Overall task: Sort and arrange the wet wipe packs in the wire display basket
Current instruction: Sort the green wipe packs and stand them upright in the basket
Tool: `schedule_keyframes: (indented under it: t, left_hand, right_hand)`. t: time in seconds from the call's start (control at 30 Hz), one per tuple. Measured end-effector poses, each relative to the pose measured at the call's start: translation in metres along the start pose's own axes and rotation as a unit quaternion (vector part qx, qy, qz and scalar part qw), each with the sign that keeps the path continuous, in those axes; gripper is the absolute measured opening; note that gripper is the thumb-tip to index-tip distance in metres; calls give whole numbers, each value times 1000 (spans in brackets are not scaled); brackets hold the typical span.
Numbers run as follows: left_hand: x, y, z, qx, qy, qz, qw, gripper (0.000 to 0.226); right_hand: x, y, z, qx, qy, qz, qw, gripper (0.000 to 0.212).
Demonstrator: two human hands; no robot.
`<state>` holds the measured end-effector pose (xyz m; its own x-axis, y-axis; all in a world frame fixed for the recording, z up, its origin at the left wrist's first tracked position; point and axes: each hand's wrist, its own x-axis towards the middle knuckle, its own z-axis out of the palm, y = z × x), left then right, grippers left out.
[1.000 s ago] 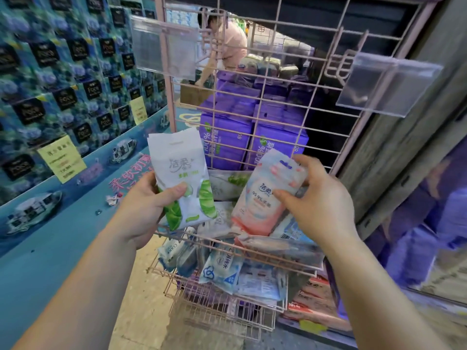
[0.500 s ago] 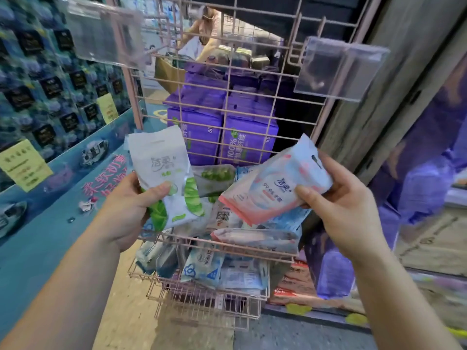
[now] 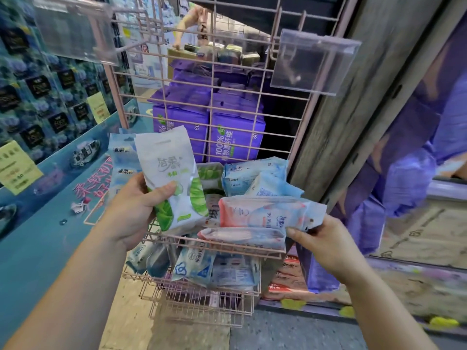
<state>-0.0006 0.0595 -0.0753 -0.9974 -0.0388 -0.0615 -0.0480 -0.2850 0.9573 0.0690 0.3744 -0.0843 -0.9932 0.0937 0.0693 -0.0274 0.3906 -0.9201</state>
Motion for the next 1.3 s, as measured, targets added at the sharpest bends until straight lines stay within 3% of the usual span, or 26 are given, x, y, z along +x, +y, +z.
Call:
schedule_keyframes:
  t: [0.27,0.33,0.4,0.47,0.57,0.63,0.7,0.8,0.97,1.07,1.13,1.23,1.3]
  left_hand:
    - [0,-4,11,0,1,1,1000,39]
    - [-1,-4,11,9,1,-3,1000,39]
    - [-2,-2,7,12,8,2,1000,33]
    - [-2,2,0,8,26,7,1000,30]
    - [-2,6,-14,1,52,22,998,24]
    - [-4,8,-22,6,59,25,998,24]
    - [-6,9,-30,10,65,23,998,24]
    - [-8,11,-39,6,66,17,998,35]
    - [-5,15,-52,-17,41,4,999,38]
    - [-2,19,-60,-22,28,-4,999,55]
    - [-1,21,-67,-32,25,-7,999,57]
    - [1,22,-73,-44,13,-16,999,58]
    - [1,24,-74,-52,3,-18,998,57]
  right_hand:
    - [-6,-2,7,-64,-17,13,998,20]
    - [-9,-9,2,-24,-39,25,999,20]
    - [-13,-19,-7,48,-62,27,997,36]
    - [-10,-30,-13,49,6,6,999,53]
    - [-4,-58,-9,-33,135,-53,989,33]
    - [1,-82,4,-79,156,-105,979,27]
    - [11,-108,22,-115,135,-153,972,28]
    - [40,-139,59,-218,35,-176,959,30]
    - [105,-144,127,-448,-138,-142,872,42]
    - [120,-127,150,-562,-133,-140,805,41]
    - [118,-120,161,-595,-114,-160,780,35]
    - [116,-115,166,-584,-124,-163,786,24]
    - [117,-125,155,-506,-106,-125,847,21]
